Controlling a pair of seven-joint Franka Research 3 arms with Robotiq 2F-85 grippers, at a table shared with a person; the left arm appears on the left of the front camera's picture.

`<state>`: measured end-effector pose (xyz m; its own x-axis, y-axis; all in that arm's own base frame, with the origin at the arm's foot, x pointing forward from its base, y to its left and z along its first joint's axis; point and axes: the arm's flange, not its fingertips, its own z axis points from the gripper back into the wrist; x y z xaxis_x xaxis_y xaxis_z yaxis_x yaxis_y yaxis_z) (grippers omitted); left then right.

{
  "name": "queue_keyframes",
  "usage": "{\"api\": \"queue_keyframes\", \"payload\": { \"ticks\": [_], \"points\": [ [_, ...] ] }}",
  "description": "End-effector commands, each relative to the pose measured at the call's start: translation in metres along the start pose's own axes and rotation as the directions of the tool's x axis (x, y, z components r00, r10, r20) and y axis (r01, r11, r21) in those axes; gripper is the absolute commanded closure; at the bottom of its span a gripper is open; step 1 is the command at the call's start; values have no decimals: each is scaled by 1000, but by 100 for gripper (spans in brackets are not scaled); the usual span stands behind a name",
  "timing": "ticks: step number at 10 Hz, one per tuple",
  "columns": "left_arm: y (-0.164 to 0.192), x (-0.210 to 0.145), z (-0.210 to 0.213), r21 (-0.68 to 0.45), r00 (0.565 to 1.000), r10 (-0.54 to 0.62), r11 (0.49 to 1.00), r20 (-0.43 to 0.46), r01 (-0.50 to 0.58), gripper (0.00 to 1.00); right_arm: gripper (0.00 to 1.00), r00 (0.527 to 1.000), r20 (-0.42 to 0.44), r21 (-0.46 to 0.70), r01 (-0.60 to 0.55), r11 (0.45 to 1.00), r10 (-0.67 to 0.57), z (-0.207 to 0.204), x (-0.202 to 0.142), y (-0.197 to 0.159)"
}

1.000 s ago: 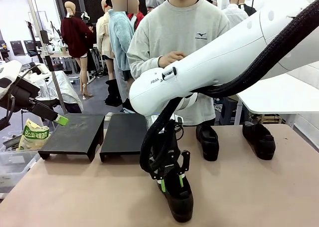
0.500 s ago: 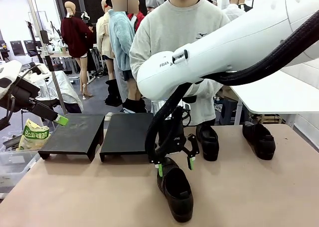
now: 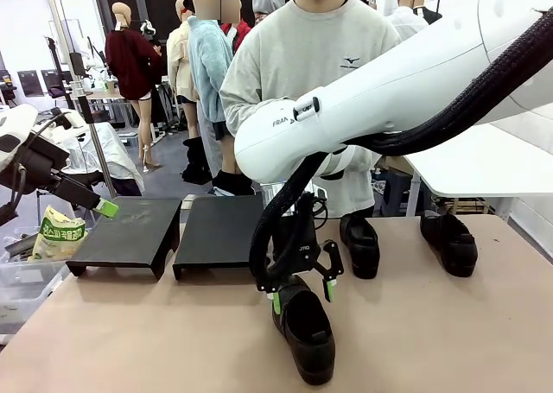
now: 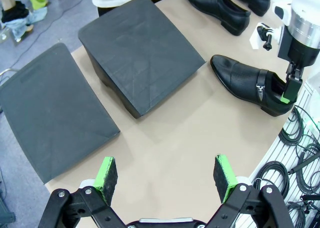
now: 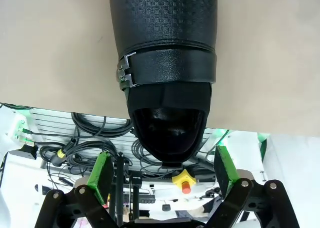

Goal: Organize the shoes by placing them on the stand.
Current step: Place the Shoe from the middle of the table onto the Shoes Stand.

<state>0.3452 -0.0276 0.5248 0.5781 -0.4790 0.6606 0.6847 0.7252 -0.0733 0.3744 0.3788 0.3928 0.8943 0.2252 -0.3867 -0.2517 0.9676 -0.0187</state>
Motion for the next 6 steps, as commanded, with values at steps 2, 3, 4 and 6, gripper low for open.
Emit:
{"api": "queue_keyframes", "payload": {
  "ticks": [2, 3, 4, 6],
  "points": [
    [1, -1, 0, -10, 1000, -1, 1000, 6, 1, 0, 0, 1000, 10, 6, 3, 1000, -3, 1, 1, 2],
    [1, -1, 0, -10, 1000, -1, 1000, 6, 1, 0, 0, 1000, 10, 6, 3, 1000, -3, 1, 1, 2],
    [1, -1, 0, -10, 1000, -1, 1000, 6, 1, 0, 0, 1000, 10, 6, 3, 1000, -3, 1, 1, 2],
    [1, -1, 0, -10, 1000, -1, 1000, 6, 1, 0, 0, 998, 2, 15, 65, 998, -65, -15, -33, -30]
  ]
}}
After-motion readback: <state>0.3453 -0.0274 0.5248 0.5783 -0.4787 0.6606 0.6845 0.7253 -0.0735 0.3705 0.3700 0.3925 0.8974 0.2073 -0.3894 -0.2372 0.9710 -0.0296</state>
